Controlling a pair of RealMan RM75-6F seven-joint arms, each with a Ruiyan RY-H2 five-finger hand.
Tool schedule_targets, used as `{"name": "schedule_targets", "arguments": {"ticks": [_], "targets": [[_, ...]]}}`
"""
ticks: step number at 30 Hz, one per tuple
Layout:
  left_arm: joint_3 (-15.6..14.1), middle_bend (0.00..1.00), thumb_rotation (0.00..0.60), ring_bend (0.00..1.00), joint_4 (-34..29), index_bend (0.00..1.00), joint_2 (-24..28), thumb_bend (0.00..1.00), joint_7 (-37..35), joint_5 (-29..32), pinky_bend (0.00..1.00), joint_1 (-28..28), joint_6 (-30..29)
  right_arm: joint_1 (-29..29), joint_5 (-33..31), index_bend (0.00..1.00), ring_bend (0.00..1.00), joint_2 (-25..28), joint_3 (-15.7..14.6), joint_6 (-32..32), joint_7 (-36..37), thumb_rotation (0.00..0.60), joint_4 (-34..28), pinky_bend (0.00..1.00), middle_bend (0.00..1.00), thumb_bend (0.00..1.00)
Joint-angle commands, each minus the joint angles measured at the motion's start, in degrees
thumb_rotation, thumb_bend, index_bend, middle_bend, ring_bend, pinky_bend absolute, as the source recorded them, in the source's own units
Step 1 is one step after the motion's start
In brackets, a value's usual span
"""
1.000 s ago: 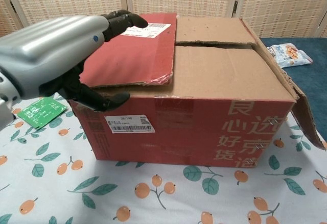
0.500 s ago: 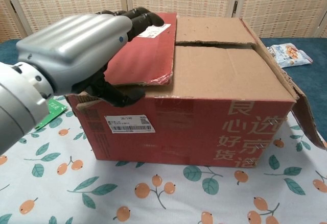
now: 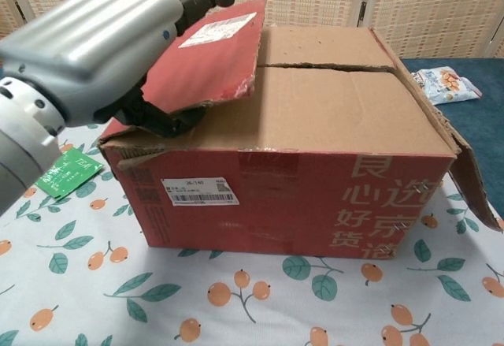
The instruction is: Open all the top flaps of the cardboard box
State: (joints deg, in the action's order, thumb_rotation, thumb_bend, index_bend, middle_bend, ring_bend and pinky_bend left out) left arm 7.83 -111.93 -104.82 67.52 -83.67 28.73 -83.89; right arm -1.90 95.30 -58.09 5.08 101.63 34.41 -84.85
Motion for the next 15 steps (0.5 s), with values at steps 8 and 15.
{"name": "schedule_targets", "arguments": {"ticks": [8, 15], "targets": [[-2.74, 0.00, 0.600, 0.00, 2.02, 0.00, 5.78, 0.44, -3.24, -12.39, 0.00, -6.80, -11.86, 0.30, -0.02, 0.00, 0.00, -0.15, -0.16, 0.17, -1.12, 0.600, -0.40, 0.00, 0.00, 0.38], [-2.73, 0.00, 0.600, 0.00, 4.06, 0.00, 11.57, 0.44, -14.47, -13.00, 0.00, -13.44, -20.08, -0.09, 0.18, 0.00, 0.00, -0.62, -0.49, -1.21, -4.76, 0.600, -1.49, 0.00, 0.00, 0.38]]}}
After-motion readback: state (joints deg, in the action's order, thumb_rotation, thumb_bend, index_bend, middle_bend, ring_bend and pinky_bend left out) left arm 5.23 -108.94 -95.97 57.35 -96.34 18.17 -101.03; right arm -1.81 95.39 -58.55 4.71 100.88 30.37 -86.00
